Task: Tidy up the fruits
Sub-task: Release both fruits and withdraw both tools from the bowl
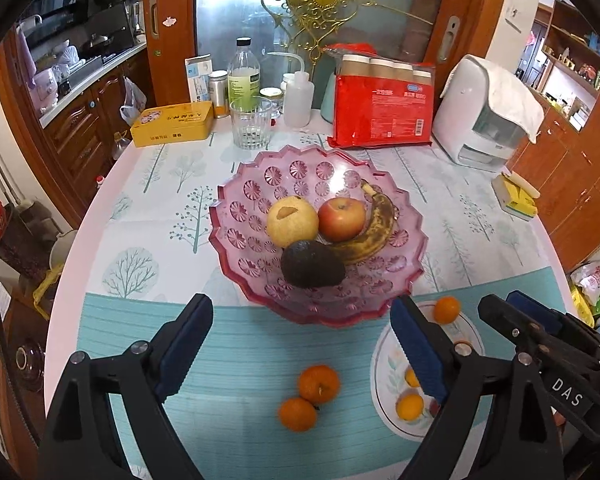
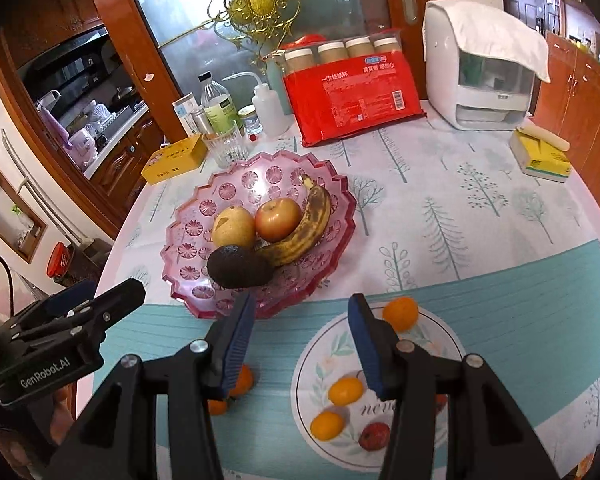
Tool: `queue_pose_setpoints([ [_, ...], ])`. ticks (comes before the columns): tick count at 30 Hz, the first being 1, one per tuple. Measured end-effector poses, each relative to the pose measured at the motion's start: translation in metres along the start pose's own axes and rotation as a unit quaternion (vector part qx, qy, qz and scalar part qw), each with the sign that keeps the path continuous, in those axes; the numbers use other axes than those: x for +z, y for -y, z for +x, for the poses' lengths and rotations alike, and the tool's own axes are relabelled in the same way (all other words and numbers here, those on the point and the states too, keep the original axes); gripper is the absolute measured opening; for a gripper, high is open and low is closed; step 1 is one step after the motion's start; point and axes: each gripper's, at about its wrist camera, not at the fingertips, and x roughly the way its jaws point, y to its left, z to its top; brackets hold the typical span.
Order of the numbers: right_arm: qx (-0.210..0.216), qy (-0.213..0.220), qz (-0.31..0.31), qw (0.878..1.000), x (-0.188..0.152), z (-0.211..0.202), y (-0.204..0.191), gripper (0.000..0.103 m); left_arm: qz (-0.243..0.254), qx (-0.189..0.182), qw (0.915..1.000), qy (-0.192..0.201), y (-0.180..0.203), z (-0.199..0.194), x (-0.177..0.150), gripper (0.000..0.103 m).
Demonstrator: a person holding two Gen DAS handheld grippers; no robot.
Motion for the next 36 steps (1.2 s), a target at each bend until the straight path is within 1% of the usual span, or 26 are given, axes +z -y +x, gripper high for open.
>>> queue_pose_setpoints([
  [11, -0.016, 0.025, -0.006, 1.000, -0.018, -0.042, 0.004, 0.049, 0.016, -0.020, 0.9997, 0.004, 0.019, -0.026, -0.020, 0.090],
  [17, -0.030, 0.036, -0.009, 0.999, -0.024, -0.058, 0.007, 0.049, 0.041, -0.026, 0.9987, 0.014, 0.037, -0.036, -0.023, 0.090],
  [23, -0.047, 0.040, -0.012, 0.998, -0.032, -0.067, 0.017, 0.049, 0.060, -0.029, 0.9977, 0.013, 0.050, -0.040, -0.030, 0.090],
  [31, -0.066, 0.035, -0.019, 0.997, -0.044, -0.068, 0.033, 0.049, 0.073, -0.023, 0.9971, -0.005, 0.054, -0.033, -0.044, 0.090],
  [36, -0.072, 0.013, -0.025, 0.997, -0.056, -0.053, 0.044, 0.049, 0.072, -0.017, 0.9967, -0.032, 0.047, -0.017, -0.061, 0.090],
])
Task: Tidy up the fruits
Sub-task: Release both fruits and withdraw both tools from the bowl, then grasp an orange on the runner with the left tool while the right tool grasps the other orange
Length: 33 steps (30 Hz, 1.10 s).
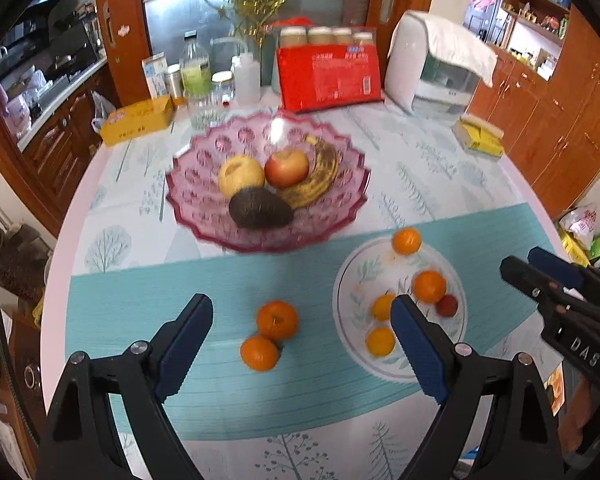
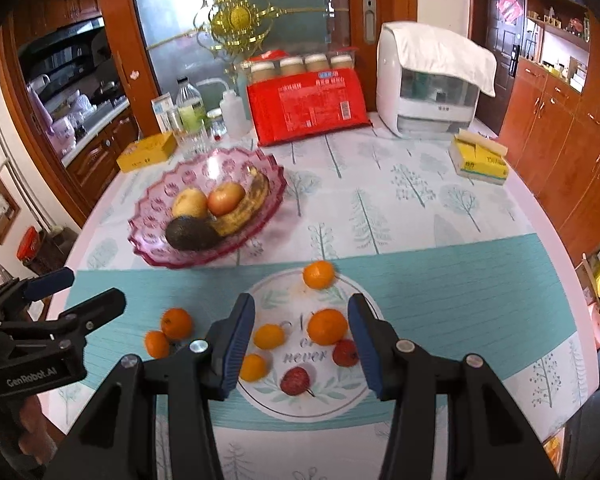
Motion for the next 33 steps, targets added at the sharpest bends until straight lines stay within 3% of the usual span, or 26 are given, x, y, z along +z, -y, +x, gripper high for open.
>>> queue_pose_setpoints([
  [8, 0.012, -0.031, 0.007, 0.999, -0.010, 0.028, 0.008, 0.049, -0.039, 0.005, 0.9984, -0.040, -0.019, 0.034, -0.026, 0.090],
  [19, 0.036, -0.076, 0.002, 0.996, -0.012, 0.070, 0.016, 0.049, -0.108, 0.029, 0.9900, -0.085, -0.046, 0.079, -0.057, 0.089],
  [27, 0.072, -0.096, -0.032, 0.992, -0.005, 0.091, -0.001, 0.049, -0.134, 0.039, 0.9858, -0.093, -0.055, 0.099, -0.062, 0.077],
  [33, 0.097, -0.101, -0.073, 0.987, 0.000, 0.099, -0.028, 0.049, -0.136, 0.019, 0.9842, -0.111, -0.056, 0.118, -0.066, 0.056],
])
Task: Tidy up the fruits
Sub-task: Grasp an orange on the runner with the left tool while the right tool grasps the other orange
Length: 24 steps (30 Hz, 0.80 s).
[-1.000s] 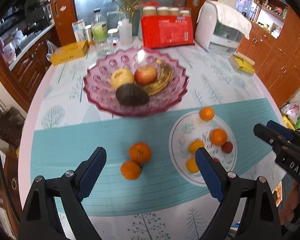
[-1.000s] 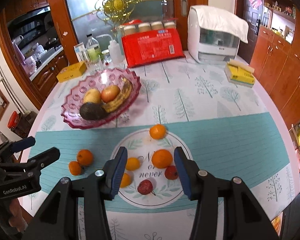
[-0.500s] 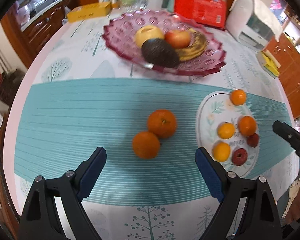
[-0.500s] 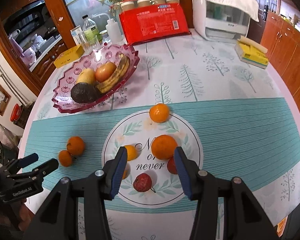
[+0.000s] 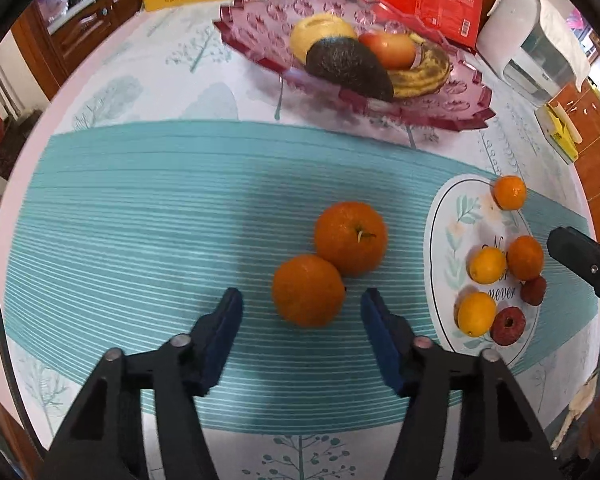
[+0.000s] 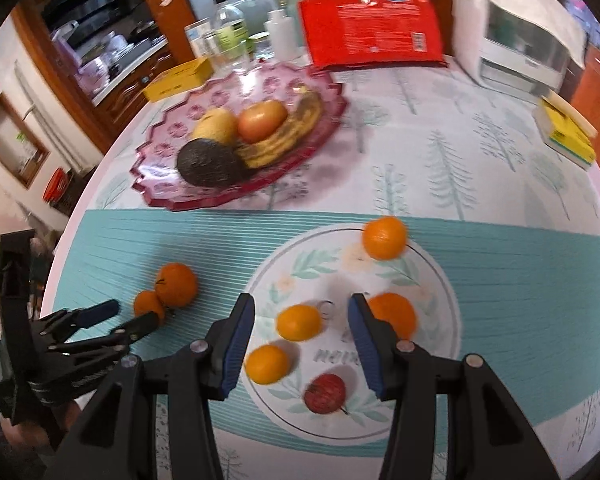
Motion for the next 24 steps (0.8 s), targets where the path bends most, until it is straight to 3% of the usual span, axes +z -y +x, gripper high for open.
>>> queue_pose_setpoints([
  [7, 0.015, -0.011, -0.030, 0.999, 0.004, 0.011, -0.021, 0.049, -0.022, -0.024, 0.9994, -0.011, -0.010, 0.014, 0.003, 0.052],
  [12, 0.025, -0.022, -0.037, 0.999, 0.003, 0.019, -0.033, 0.049, -0.015, -0.052, 0.9984, -0.016, -0.008, 0.020, 0.005, 0.038],
  [24, 0.052, -0.047, -0.050, 0.996, 0.004, 0.041, -0.068, 0.049, 0.002, -0.042, 0.9990, -0.016, -0.026, 0.015, 0.002, 0.037],
])
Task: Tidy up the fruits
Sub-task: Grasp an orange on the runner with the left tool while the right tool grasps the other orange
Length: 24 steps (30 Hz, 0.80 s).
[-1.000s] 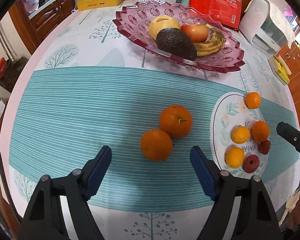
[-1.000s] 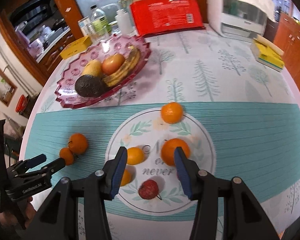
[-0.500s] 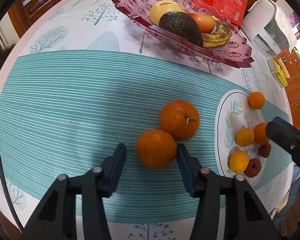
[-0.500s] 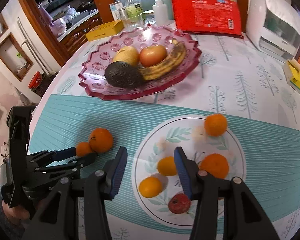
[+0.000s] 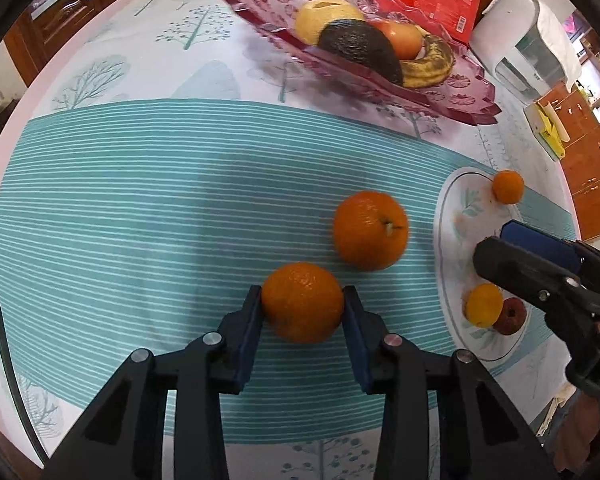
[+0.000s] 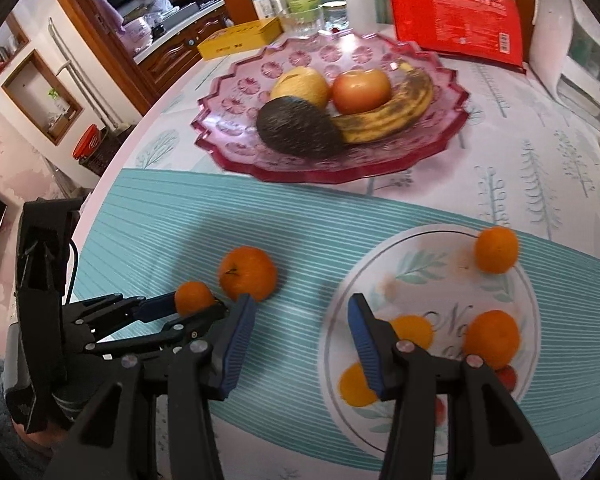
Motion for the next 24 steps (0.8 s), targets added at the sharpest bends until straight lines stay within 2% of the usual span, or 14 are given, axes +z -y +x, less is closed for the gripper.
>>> queue_pose_setpoints([
  [7, 0.011, -0.020, -0.008, 1.000, 0.004, 0.019, -0.021, 0.049, -0.016, 0.015, 0.9997, 0.004, -0.028, -0.008, -0.004, 0.037],
  [14, 0.001, -0.039, 0.004, 0.999, 0.009, 0.041, -0.030, 0.049, -0.023, 0.013, 0.9996, 0.005, -0.050, -0.012, -0.007, 0.037],
  [20, -0.011, -0.051, 0.019, 0.998, 0.011, 0.058, -0.035, 0.049, -0.008, 0.013, 0.9999, 0.004, -0.052, -0.013, -0.008, 0.038],
  [24, -0.013, -0.042, 0.023, 0.999, 0.013, 0.062, -0.037, 0.049, 0.007, 0.018, 0.9998, 0.002, -0.049, -0.015, -0.009, 0.038],
])
